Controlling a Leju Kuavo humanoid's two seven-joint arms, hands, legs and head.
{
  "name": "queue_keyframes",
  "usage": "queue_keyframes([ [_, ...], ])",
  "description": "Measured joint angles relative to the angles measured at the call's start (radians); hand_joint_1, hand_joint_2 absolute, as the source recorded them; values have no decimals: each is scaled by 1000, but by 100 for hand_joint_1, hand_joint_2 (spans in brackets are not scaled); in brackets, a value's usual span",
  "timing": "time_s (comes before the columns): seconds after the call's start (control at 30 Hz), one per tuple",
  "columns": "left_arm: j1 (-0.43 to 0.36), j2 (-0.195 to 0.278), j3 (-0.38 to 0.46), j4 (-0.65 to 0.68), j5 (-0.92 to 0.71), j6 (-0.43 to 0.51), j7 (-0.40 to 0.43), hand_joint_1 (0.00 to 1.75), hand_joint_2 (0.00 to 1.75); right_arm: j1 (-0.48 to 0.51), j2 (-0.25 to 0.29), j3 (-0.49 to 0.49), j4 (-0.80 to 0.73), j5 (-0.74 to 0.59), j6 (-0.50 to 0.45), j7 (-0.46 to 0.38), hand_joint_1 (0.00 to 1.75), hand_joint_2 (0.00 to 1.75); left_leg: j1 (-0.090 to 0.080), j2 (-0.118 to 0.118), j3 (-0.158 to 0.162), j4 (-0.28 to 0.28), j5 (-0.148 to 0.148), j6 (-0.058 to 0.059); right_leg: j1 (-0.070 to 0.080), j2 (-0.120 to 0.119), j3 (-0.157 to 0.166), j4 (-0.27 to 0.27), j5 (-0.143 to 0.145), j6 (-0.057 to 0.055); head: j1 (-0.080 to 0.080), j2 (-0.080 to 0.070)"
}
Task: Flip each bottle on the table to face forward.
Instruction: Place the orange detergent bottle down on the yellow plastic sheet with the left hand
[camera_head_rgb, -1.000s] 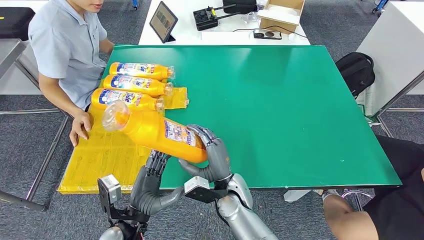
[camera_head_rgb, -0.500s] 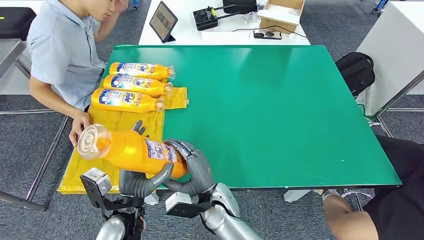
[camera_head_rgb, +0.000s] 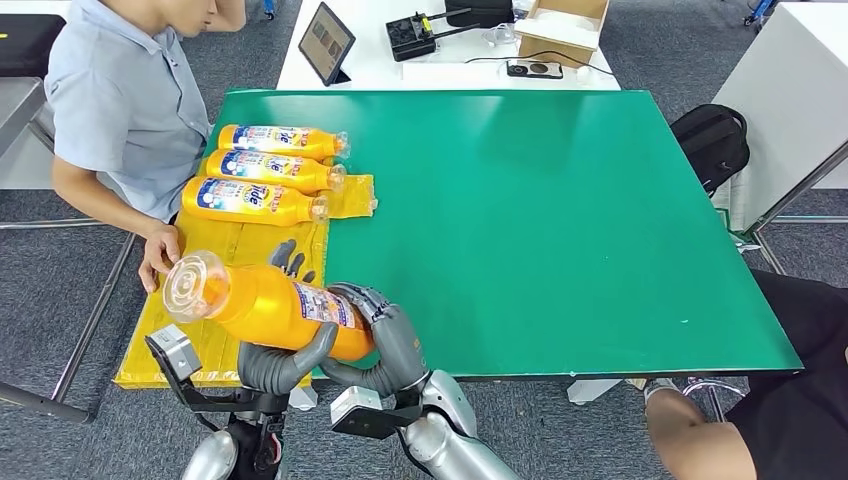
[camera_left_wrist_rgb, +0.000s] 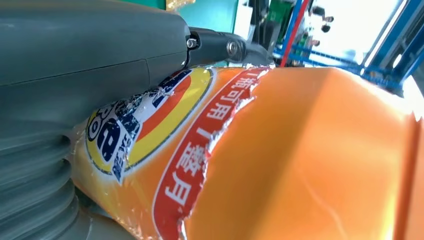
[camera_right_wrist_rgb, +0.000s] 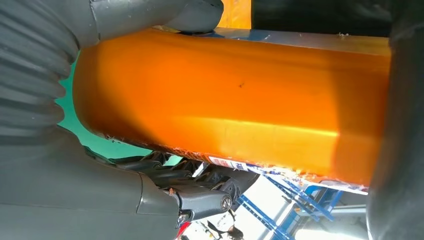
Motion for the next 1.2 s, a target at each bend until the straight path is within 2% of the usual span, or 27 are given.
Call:
queue_keyframes([
  [0.3, -14, 22, 0, 17, -36, -41, 11, 175, 175, 1, -5, 0, 3, -3, 5, 0, 174, 175, 0, 0, 0, 0, 0, 0, 0, 0, 0, 0, 0, 0, 0, 0],
  [0.33, -16, 23, 0, 19, -39, -43, 12, 175, 175, 1, -5, 0, 3, -4, 6, 0, 143, 175, 0, 0, 0, 0, 0, 0, 0, 0, 0, 0, 0, 0, 0, 0],
  [0.37, -17, 24, -1, 20, -41, -43, 12, 175, 175, 1, -5, 0, 4, -4, 6, 0, 99, 175, 0, 0, 0, 0, 0, 0, 0, 0, 0, 0, 0, 0, 0, 0],
  [0.43, -20, 24, -2, 21, -43, -47, 13, 175, 175, 2, -5, 0, 5, -4, 8, 0, 13, 87, 0, 0, 0, 0, 0, 0, 0, 0, 0, 0, 0, 0, 0, 0],
  [0.47, -21, 24, -3, 22, -43, -51, 14, 175, 175, 2, -5, 0, 6, -4, 12, 0, 0, 44, 0, 0, 0, 0, 0, 0, 0, 0, 0, 0, 0, 0, 0, 0],
  [0.5, -21, 24, -7, 23, -43, -57, 15, 175, 175, 2, -6, 0, 7, -5, 17, 0, 0, 0, 0, 0, 0, 0, 0, 0, 0, 0, 0, 0, 0, 0, 0, 0],
  [0.7, -40, 25, -16, 41, -19, -90, 38, 175, 175, 5, -11, 6, 2, -13, 17, 0, 0, 0, 0, 0, 0, 0, 0, 0, 0, 0, 0, 0, 0, 0, 0, 0],
  [0.83, -67, 25, -11, 70, 12, -118, 64, 175, 175, 17, -33, 46, -38, -59, -56, 0, 0, 0, 0, 0, 0, 0, 0, 0, 0, 0, 1, 0, 0, 0, 0, 0],
  [0.93, -96, 25, 4, 94, 28, -100, 83, 175, 175, 26, -53, 83, -73, -99, -116, 0, 0, 0, 0, -1, 0, 0, 0, 0, 0, 0, 1, 0, 0, 0, 0, 0],
  [1.0, -122, 24, 21, 118, 21, -57, 99, 175, 175, 30, -64, 113, -104, -115, -157, 0, 0, 0, 0, -1, 0, 0, 0, 0, 0, 0, 1, 0, 0, 0, 1, 0],
  [1.13, -180, 28, 83, 207, -103, 126, 114, 175, 175, 45, -69, 150, -203, -71, -190, -1, 0, 0, 1, 1, 0, 0, 1, 0, 1, 1, 0, 1, 1, 0, 0, 0],
  [1.2, -211, 32, 113, 248, -167, 189, 109, 175, 175, 58, -69, 146, -246, -47, -192, -1, 0, 0, 2, 0, -1, 0, 2, -1, 1, 0, 0, 1, 1, 0, 1, 0],
])
